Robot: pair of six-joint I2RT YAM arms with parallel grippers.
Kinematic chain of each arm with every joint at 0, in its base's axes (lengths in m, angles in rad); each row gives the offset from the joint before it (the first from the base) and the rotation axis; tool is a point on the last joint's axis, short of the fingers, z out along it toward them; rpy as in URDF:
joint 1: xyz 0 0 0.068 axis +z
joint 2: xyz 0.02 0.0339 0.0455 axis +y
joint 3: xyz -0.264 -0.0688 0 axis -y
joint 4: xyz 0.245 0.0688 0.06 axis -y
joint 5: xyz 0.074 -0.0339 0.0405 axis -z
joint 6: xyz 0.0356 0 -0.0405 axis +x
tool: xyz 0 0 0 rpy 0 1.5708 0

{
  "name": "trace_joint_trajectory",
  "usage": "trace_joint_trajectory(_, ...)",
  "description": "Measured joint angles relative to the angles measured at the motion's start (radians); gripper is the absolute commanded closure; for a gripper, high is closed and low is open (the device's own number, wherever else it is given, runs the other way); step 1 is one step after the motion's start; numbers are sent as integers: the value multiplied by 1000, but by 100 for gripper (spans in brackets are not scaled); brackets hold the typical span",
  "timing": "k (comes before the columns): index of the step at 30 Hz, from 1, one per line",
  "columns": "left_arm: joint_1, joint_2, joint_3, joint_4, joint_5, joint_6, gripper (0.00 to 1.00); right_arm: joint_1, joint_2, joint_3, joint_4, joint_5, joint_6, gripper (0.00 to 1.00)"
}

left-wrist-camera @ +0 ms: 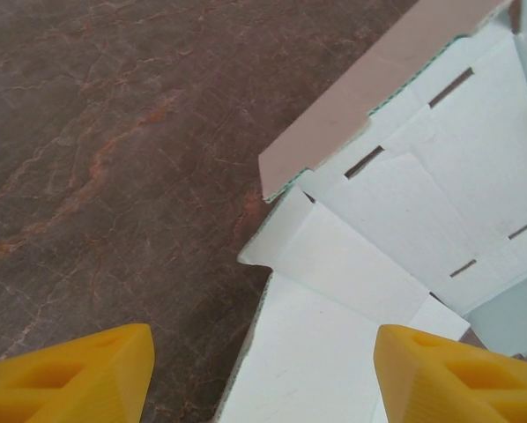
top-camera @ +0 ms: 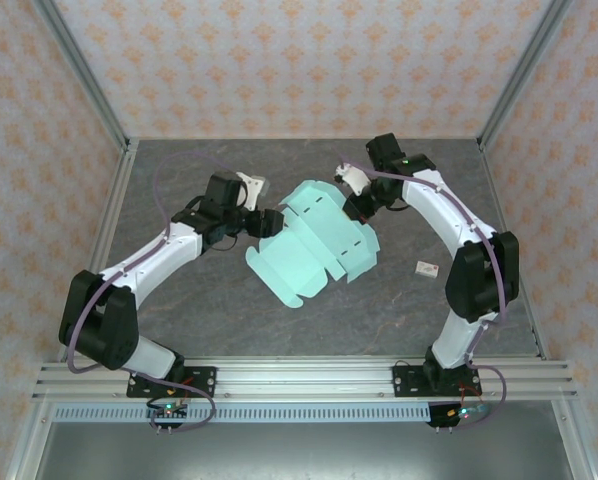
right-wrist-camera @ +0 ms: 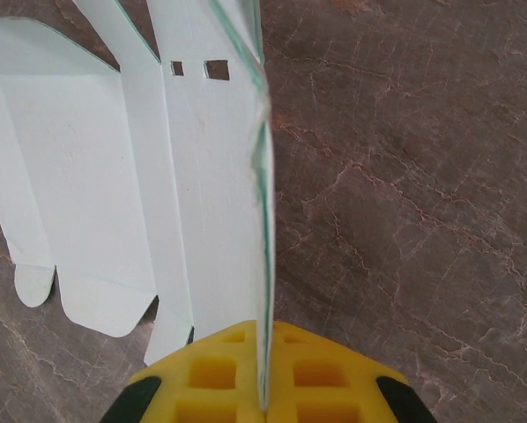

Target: Fold the paper box

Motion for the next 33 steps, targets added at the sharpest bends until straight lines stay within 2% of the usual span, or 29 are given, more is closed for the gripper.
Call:
trace_joint_trajectory(5,-76,-87,-23,3,-77,-89,35,0,0,0,5,-8,70,100)
trace_joint_trajectory(8,-140,-140,-65,72,-69,-220,38,0,0,0,17,-10,130,100)
trace_joint_trajectory(12,-178,-119,-113,139,-76,-370,38,0,1,1,26,-23,232,100)
trace_joint_trajectory(18,-209,-66,-105,119,-123,-404,39,0,64,102,-17,-69,396,100)
trace_joint_trajectory(22,-209,-47,-86,119,-126,-428,42,0,62,100,-19,-125,493,100)
trace_joint_trajectory(24,-203,-31,-75,121,-121,-446,46,0,49,71,-3,-151,537,100)
trace_joint_trajectory(28,-161,27,-50,145,-77,-500,63,0,24,3,21,-177,614,100)
trace_joint_trajectory(33,-108,131,-43,214,-10,-584,71,0,24,-43,48,-166,668,100)
